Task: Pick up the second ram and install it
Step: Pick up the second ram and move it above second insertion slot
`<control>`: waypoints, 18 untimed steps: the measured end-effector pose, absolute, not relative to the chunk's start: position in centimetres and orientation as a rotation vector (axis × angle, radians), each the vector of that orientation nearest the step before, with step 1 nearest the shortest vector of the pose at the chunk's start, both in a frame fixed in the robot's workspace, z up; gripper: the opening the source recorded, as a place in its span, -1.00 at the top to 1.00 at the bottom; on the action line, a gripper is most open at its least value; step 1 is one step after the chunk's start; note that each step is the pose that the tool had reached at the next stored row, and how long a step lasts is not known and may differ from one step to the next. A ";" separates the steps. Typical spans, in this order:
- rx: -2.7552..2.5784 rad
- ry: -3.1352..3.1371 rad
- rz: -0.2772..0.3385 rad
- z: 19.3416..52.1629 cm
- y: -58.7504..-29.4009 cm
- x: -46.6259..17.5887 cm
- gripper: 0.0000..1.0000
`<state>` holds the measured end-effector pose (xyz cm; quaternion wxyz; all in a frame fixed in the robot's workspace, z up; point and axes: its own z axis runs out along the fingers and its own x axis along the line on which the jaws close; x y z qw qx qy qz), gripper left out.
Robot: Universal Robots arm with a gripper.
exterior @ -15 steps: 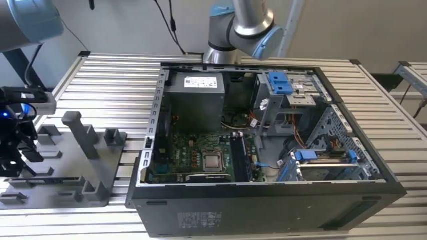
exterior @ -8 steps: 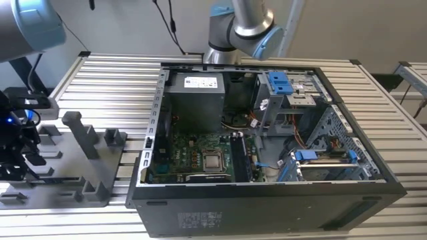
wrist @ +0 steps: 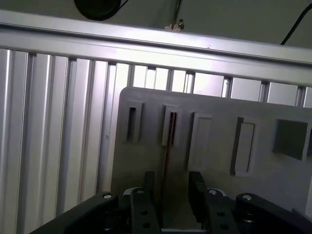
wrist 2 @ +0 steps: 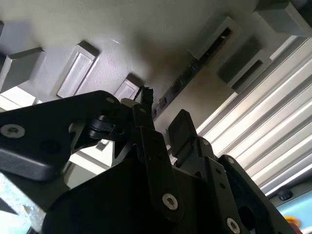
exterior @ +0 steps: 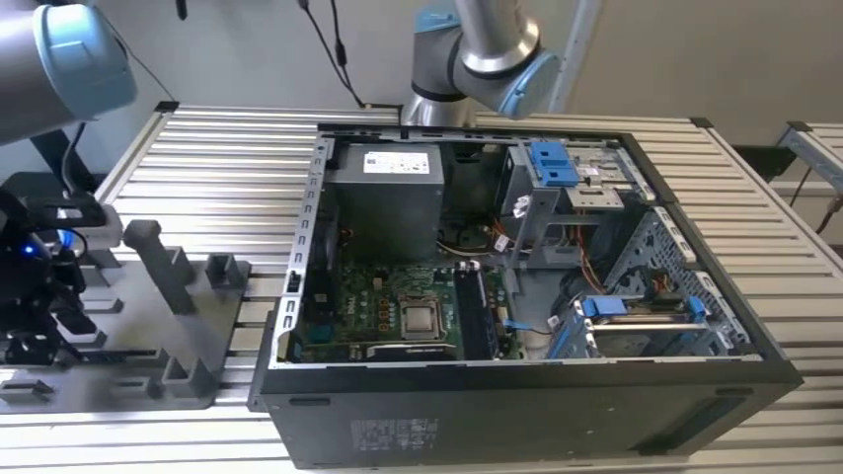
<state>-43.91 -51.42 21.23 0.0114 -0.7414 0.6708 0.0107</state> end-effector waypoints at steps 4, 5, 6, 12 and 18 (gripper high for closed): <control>-2.313 2.092 0.033 20.6 -51.4 -44.0 0.16; -2.312 2.092 0.033 20.5 -51.4 -44.0 0.16; -2.312 2.092 0.033 20.4 -51.4 -44.0 0.16; -2.312 2.092 0.033 19.7 -51.4 -44.0 0.16; -2.313 2.093 0.033 19.4 -51.4 -44.0 0.16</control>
